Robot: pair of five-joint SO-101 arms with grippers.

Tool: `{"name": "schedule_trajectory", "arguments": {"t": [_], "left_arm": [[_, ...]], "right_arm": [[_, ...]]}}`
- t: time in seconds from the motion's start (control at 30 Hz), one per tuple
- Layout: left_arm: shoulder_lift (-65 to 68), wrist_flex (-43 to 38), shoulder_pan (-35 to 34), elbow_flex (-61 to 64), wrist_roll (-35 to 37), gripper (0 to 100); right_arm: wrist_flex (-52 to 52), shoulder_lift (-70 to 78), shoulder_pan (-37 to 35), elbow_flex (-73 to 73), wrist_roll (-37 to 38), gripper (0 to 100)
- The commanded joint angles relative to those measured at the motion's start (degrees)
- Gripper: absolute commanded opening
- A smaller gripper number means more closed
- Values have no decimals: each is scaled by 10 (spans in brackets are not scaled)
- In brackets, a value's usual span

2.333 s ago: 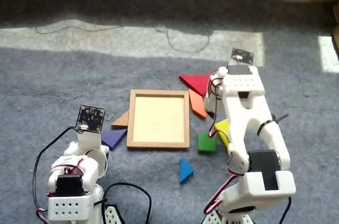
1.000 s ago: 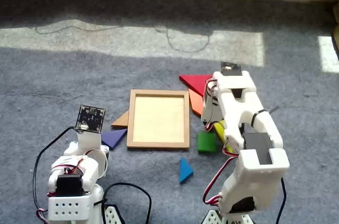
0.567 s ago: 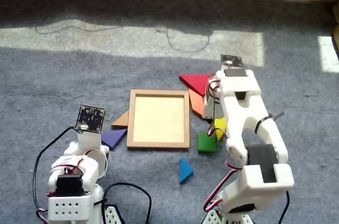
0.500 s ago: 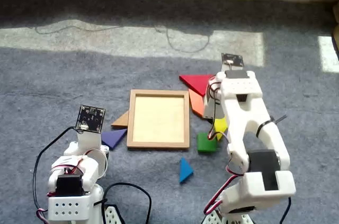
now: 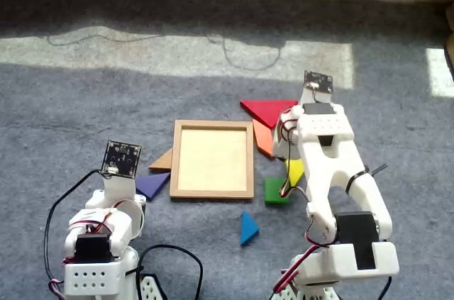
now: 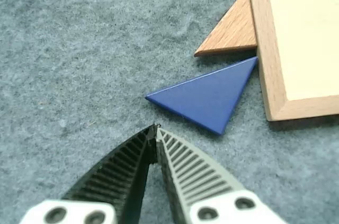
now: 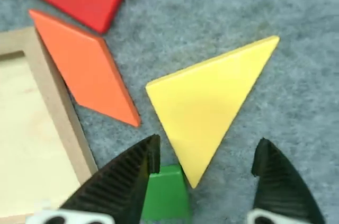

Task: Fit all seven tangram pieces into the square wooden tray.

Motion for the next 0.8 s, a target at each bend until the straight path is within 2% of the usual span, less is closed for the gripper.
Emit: {"name": "schedule_trajectory", "arguments": {"t": [0.0,0.37,0.63,0.77], "left_arm": [[-22,-6,5,11,-3,6],[-22,-6,5,11,-3,6],[-22,-6,5,11,-3,6],[-22,-6,5,11,-3,6]], "right_arm": [[-31,-28,-4,-15,-77,354],[-65,-27,-59,-49,-182,354],[-87,-24,-16,-46,-185,354],[-84,26,-13,-50,-182,354]]}}
